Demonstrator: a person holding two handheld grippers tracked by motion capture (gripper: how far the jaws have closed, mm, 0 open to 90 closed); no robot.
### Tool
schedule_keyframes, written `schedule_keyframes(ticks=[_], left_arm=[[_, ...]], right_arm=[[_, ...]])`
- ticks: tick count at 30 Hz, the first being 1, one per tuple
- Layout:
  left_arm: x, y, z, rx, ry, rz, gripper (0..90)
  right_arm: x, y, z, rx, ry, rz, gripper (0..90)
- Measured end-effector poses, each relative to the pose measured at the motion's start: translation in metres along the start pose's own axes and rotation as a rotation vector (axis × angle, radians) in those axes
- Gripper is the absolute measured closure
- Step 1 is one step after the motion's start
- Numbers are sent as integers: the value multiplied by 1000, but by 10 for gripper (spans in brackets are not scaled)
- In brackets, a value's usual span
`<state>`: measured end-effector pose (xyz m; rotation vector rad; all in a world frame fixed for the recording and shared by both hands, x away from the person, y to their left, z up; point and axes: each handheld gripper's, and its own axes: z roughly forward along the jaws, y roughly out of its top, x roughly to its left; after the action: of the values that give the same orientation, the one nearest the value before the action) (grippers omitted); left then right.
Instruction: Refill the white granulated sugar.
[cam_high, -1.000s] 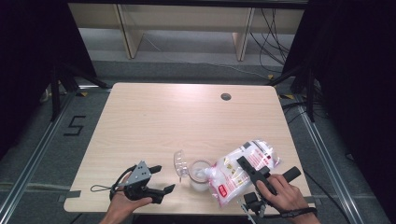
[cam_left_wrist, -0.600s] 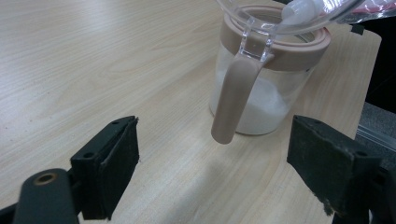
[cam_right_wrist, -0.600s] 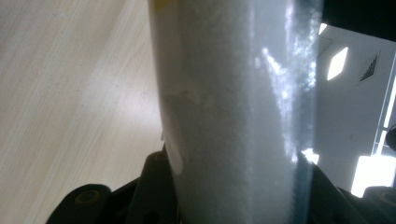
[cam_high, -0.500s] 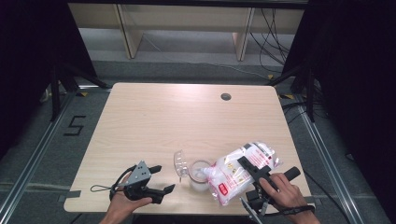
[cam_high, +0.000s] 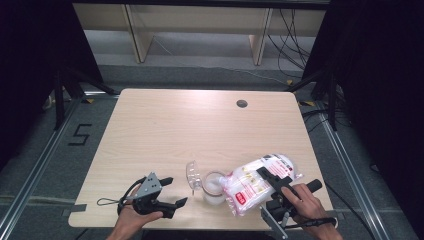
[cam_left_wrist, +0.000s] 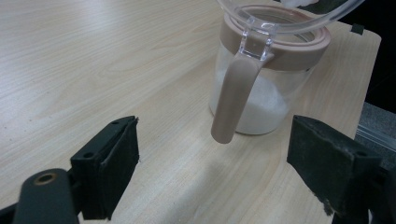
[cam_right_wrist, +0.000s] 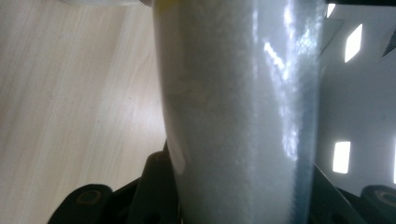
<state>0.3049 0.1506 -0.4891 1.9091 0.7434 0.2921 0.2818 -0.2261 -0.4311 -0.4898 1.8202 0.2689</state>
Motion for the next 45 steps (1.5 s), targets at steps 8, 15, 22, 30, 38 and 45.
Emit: schedule_keyframes(ticks=[8,15,22,30,38,45], left_arm=[[0,0,-1,-1,3,-4,162],[0,0,-1,0,5,0,162],[1,1,-1,-3,-2,-2,167],[0,1,-1,-5,-1,-1,167],[0,1,-1,-5,-1,1,167],[1,1,-1,-4,1,-1,167]], right_arm=[[-3,-6,2,-8,10,114,724],[-1,-15,5,-46,29,270,731],[0,-23,8,-52,47,348,741],[10,-29,14,-76,105,611,745],[14,-41,21,-134,104,783,750],[19,-48,29,-166,123,923,752]])
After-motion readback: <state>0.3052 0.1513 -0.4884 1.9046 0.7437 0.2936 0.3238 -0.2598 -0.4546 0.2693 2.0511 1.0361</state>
